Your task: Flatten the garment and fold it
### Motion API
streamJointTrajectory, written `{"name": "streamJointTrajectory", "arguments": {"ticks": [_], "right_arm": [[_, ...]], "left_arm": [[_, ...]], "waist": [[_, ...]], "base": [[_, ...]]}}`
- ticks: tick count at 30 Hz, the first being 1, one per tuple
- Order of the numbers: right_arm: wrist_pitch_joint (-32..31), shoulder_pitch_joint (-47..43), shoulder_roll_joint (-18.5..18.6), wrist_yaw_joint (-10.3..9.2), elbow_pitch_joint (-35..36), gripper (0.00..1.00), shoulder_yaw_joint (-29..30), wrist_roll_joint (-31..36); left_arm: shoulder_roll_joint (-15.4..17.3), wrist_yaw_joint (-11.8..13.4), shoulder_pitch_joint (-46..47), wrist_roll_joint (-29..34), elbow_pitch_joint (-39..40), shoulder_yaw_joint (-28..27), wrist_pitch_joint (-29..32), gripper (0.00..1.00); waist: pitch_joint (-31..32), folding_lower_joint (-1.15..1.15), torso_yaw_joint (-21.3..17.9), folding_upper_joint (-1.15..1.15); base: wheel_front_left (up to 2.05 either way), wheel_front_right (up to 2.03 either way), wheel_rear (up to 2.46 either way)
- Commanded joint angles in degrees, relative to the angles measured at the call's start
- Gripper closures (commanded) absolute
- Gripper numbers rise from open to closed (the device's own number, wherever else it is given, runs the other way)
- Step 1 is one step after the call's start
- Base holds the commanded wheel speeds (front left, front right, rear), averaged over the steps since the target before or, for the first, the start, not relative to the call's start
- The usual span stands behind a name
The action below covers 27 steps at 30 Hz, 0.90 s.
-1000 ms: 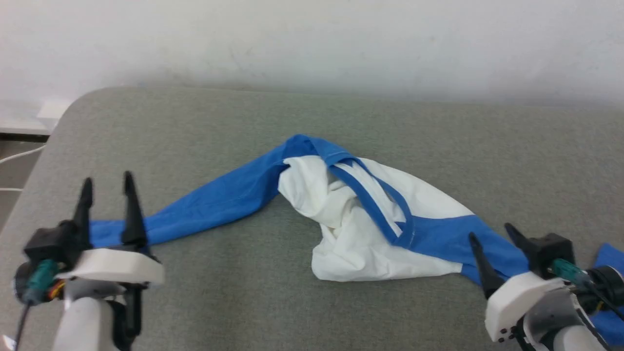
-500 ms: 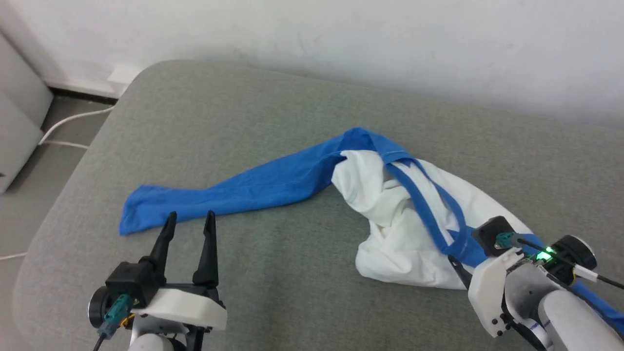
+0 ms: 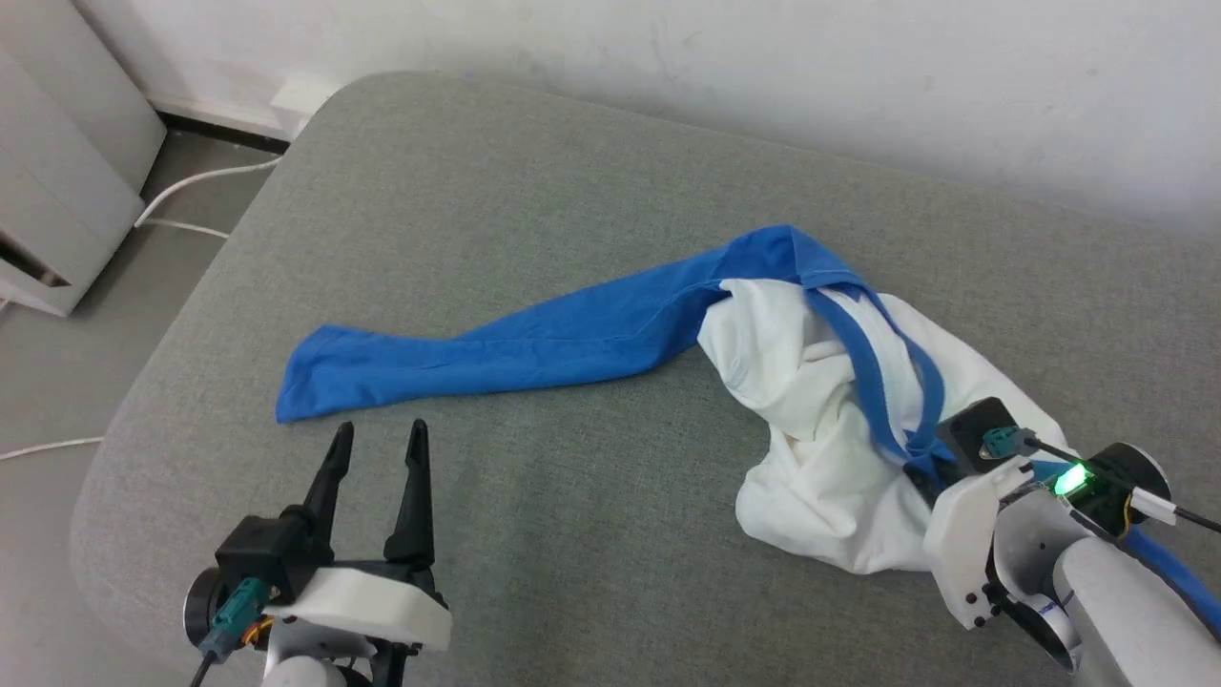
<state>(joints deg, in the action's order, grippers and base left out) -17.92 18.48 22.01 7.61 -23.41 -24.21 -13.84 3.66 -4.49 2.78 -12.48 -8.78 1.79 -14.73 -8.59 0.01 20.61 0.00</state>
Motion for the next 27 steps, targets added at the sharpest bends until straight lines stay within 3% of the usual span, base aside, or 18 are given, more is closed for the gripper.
{"name": "streamJointTrajectory", "arguments": {"ticks": [1, 12, 18, 27], "right_arm": [[0.32, -0.45, -0.23, -0.12, -0.79, 1.0, -0.04, 0.1], [3.24, -1.38, -0.49, -0.12, 9.79, 1.0, 4.94, 0.99], [0.3, -4.84, -1.0, -0.12, 19.0, 1.0, 10.26, -0.36], [-4.89, -9.61, -0.65, -0.12, 31.82, 1.0, 13.66, -3.48]], "left_arm": [[-0.36, -0.28, 0.23, 0.63, -0.23, -0.16, -0.27, 0.0], [-0.53, -0.94, -0.82, 1.06, -0.78, -1.33, -0.27, 0.0], [-0.57, -1.31, -1.65, 1.25, -1.03, -1.85, -0.27, 0.0], [-0.64, -1.87, -2.74, 1.31, -1.42, -1.79, -0.27, 0.0]], "waist": [[0.89, -0.01, -0.94, 0.0], [6.25, -0.01, -7.58, 0.0], [8.37, -0.01, -10.68, 0.0], [8.91, -0.01, -13.05, 0.0]], "base": [[0.0, 0.0, 0.0], [0.0, 0.0, 0.0], [0.0, 0.0, 0.0], [0.0, 0.0, 0.0]]}}
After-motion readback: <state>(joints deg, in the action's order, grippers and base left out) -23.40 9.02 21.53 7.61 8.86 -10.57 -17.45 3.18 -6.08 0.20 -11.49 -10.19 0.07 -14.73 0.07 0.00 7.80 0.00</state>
